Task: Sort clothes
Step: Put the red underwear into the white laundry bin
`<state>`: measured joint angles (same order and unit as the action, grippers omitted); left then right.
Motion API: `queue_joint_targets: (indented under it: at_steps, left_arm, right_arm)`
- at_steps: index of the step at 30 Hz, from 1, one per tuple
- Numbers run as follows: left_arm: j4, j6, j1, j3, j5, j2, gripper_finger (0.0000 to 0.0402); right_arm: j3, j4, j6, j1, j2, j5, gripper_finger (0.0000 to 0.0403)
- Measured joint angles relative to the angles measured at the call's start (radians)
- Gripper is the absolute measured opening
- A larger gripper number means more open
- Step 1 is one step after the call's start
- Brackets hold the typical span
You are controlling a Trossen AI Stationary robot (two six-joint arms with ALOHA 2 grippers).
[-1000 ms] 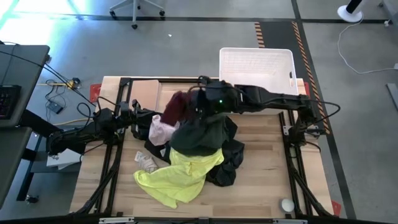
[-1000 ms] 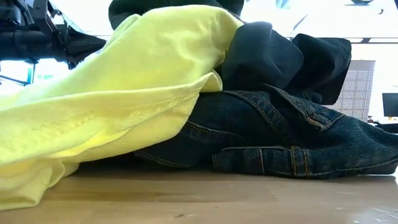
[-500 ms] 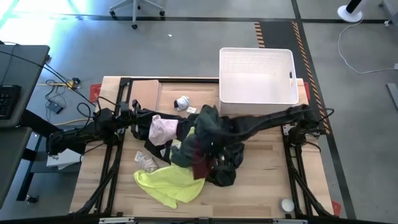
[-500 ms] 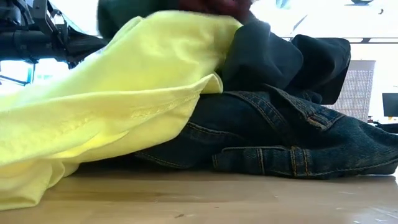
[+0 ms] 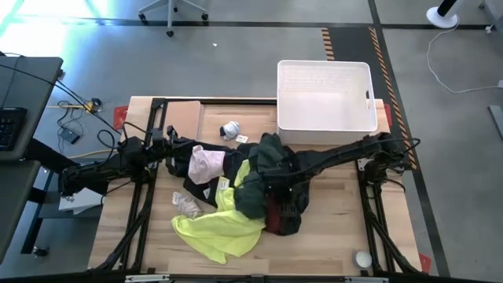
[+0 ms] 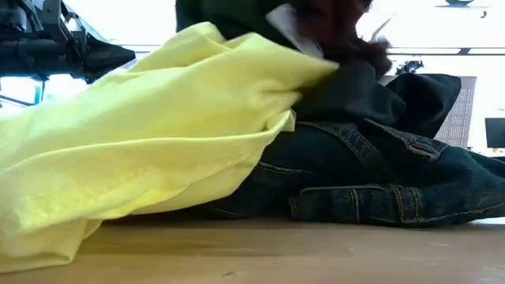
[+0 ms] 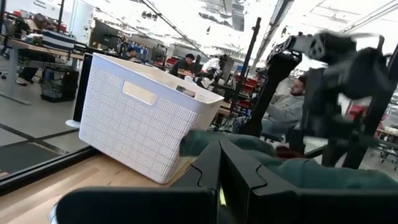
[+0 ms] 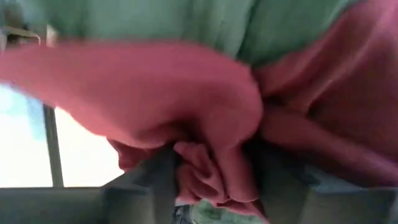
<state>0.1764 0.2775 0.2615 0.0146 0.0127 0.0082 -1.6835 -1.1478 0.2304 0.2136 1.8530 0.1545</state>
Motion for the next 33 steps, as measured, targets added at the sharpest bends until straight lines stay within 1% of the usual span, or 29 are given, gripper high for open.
queue_joint_targets:
  at_steps: [4, 7, 9, 11, 13, 14, 15, 19, 23, 25, 26, 28, 29, 30, 31, 32, 33]
  left_arm:
    - [0.000, 0.000, 0.000, 0.000, -0.016, 0.000, 0.0003]
    - [0.000, 0.009, -0.001, 0.000, -0.034, 0.000, 0.0003]
    - [0.000, 0.009, -0.001, 0.000, -0.034, 0.000, 0.0003]
    - [0.000, 0.010, -0.001, 0.000, -0.034, 0.000, 0.0003]
    - [0.000, 0.010, -0.001, 0.000, -0.034, 0.000, 0.0003]
    - [0.000, 0.009, -0.001, 0.000, -0.034, 0.000, 0.0003]
    - [0.000, 0.009, -0.001, 0.000, -0.034, 0.000, 0.0003]
    - [0.000, 0.009, 0.000, 0.000, -0.029, 0.000, 0.0003]
    - [0.001, 0.008, 0.000, 0.000, -0.026, 0.000, 0.0003]
    - [0.001, 0.008, 0.000, 0.000, -0.024, 0.000, 0.0003]
    - [0.001, 0.008, 0.000, 0.000, -0.023, 0.000, 0.0003]
    - [0.001, 0.008, 0.000, 0.000, -0.023, 0.000, 0.0003]
    - [0.001, 0.008, 0.000, 0.000, -0.022, 0.000, 0.0003]
    - [0.001, 0.008, 0.000, 0.000, -0.023, 0.000, 0.0003]
    - [0.001, 0.008, 0.000, 0.000, -0.022, 0.000, 0.0003]
    - [0.001, 0.008, 0.000, 0.000, -0.023, 0.000, 0.0003]
    - [0.001, 0.008, 0.000, 0.000, -0.023, 0.000, 0.0003]
  right_arm:
    - [-0.151, -0.086, 0.015, 0.016, 0.000, -0.088, 0.0225]
    - [-0.232, -0.107, -0.003, 0.055, 0.000, -0.153, 0.0232]
    - [-0.264, -0.105, -0.020, 0.091, 0.000, -0.236, 0.0233]
    - [-0.271, -0.101, -0.018, 0.127, -0.001, -0.355, 0.0233]
    - [-0.256, -0.093, 0.005, 0.151, -0.001, -0.462, 0.0233]
    - [-0.241, -0.093, 0.025, 0.156, -0.001, -0.496, 0.0233]
    - [-0.223, -0.092, 0.046, 0.157, -0.001, -0.507, 0.0233]
    - [-0.124, -0.083, 0.119, 0.147, -0.001, -0.473, 0.0233]
    - [-0.001, -0.059, 0.146, 0.144, 0.000, -0.479, 0.0228]
    - [0.048, -0.053, 0.146, 0.144, 0.000, -0.481, 0.0205]
    - [0.064, -0.054, 0.146, 0.144, 0.000, -0.481, 0.0185]
    - [0.076, -0.057, 0.147, 0.142, 0.000, -0.480, 0.0129]
    - [0.074, -0.057, 0.147, 0.140, 0.000, -0.480, 0.0093]
    - [0.062, -0.065, 0.146, 0.140, 0.000, -0.481, 0.0057]
    - [0.044, -0.066, 0.141, 0.139, 0.000, -0.483, 0.0030]
    - [0.019, -0.066, 0.137, 0.139, 0.000, -0.486, 0.0017]
    - [-0.012, -0.068, 0.136, 0.139, 0.000, -0.487, 0.0016]
